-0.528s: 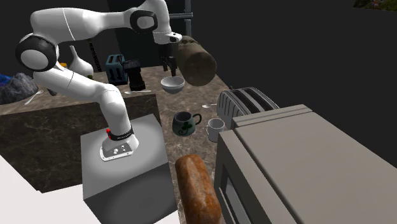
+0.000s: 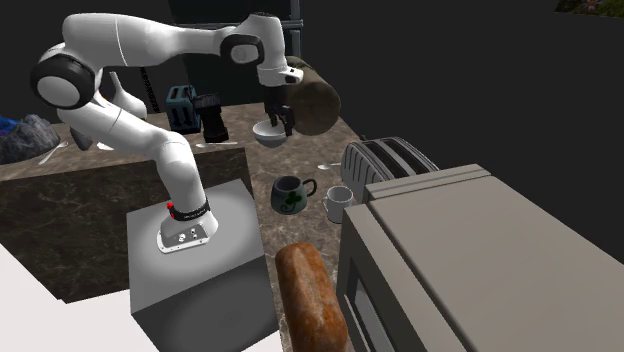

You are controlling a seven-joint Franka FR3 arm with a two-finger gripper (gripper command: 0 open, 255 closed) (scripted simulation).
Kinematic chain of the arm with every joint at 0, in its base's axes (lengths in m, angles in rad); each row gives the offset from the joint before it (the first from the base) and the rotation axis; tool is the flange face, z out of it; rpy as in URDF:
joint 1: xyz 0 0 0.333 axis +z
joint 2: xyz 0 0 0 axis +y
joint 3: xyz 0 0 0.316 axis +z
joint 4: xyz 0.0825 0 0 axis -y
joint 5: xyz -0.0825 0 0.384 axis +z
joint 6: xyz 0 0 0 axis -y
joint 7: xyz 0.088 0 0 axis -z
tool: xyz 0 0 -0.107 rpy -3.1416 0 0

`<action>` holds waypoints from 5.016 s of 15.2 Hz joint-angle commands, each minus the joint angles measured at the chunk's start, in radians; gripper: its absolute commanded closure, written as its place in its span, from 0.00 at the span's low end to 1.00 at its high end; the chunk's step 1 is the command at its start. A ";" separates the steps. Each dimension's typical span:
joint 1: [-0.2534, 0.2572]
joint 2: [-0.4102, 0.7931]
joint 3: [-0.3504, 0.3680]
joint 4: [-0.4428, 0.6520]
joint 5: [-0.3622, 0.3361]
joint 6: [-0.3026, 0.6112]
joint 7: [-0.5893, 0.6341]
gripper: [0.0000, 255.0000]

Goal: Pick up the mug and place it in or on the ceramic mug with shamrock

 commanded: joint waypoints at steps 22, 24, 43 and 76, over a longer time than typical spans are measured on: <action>0.004 0.821 -0.473 0.354 0.325 0.361 -0.714 0.00; -0.018 0.881 -0.470 0.395 0.373 0.357 -0.761 0.00; -0.030 0.942 -0.449 0.355 0.432 0.441 -0.800 1.00; 0.000 0.781 -0.477 0.561 0.280 0.124 -0.671 1.00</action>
